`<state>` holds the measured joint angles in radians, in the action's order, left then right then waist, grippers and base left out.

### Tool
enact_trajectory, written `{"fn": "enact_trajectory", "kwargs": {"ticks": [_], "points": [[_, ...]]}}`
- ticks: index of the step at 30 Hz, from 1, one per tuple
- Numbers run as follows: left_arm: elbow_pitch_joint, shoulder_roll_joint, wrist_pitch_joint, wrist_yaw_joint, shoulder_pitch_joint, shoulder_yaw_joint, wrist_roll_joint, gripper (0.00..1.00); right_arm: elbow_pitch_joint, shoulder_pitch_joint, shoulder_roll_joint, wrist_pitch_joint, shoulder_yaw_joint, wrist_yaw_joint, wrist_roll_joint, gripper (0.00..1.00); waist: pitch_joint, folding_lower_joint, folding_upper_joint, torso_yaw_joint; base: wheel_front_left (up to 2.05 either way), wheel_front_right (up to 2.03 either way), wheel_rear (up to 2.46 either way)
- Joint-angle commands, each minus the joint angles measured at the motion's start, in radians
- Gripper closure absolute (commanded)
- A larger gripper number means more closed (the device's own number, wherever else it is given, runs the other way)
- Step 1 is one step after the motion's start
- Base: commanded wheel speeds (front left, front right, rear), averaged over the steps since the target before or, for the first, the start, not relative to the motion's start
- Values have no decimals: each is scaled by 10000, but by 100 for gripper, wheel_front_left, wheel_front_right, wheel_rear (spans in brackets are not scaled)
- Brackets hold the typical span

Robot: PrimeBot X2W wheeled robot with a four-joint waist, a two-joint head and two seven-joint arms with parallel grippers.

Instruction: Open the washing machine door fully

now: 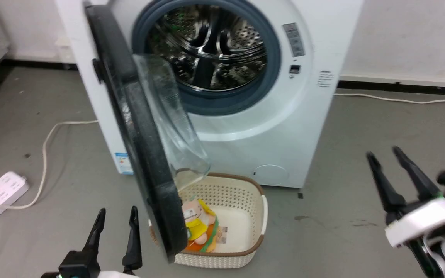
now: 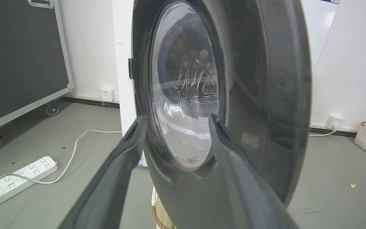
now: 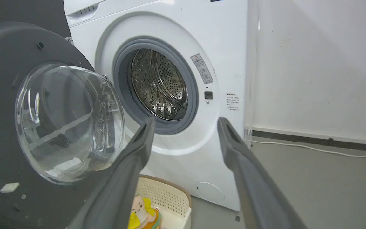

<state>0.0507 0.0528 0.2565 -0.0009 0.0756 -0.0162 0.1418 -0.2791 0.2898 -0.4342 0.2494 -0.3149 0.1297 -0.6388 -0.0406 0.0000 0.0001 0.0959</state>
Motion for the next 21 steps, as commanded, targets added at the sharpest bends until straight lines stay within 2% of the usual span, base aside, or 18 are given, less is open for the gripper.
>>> {"fn": "enact_trajectory", "kwargs": {"ticks": [1, 3, 6, 9, 11, 14, 21], "points": [[-57, 31, 53, -50, 150, 44, -62, 0, 89, -298, 139, 63, 216, 10, 288, 0, -111, 0, -1, -245, 0, 0, 0], [-58, 20, 53, -161, 239, 117, -31, 0, 478, -983, 572, 110, 1141, 10, 1478, 0, -115, 0, -1, -348, 0, 0, 0], [-34, 6, 53, -273, 357, 192, -32, 0, 1345, -2217, 1716, 118, 2583, 10, 3034, 0, -145, 0, -1, -478, 0, 0, 0], [-12, -5, 53, -367, 471, 225, -23, 0, 2228, -3304, 2859, 120, 3483, 10, 4285, 0, -183, 0, -1, -515, 0, 0, 0], [25, -11, 53, -460, 541, 208, -40, 0, 2614, -3855, 3327, 121, 3800, 10, 4913, 0, -208, 0, -1, -521, 0, 0, 0], [84, -14, 53, -612, 594, 122, -247, 0, 2920, -4367, 3693, 122, 3974, 10, 5163, 0, -208, 0, -1, -538, 0, 0, 0], [72, -20, 53, -676, 570, 149, -501, 0, 2897, -4650, 3828, 123, 3865, 10, 5336, 0, -172, 0, -1, -510, 0, 0, 0]]}}
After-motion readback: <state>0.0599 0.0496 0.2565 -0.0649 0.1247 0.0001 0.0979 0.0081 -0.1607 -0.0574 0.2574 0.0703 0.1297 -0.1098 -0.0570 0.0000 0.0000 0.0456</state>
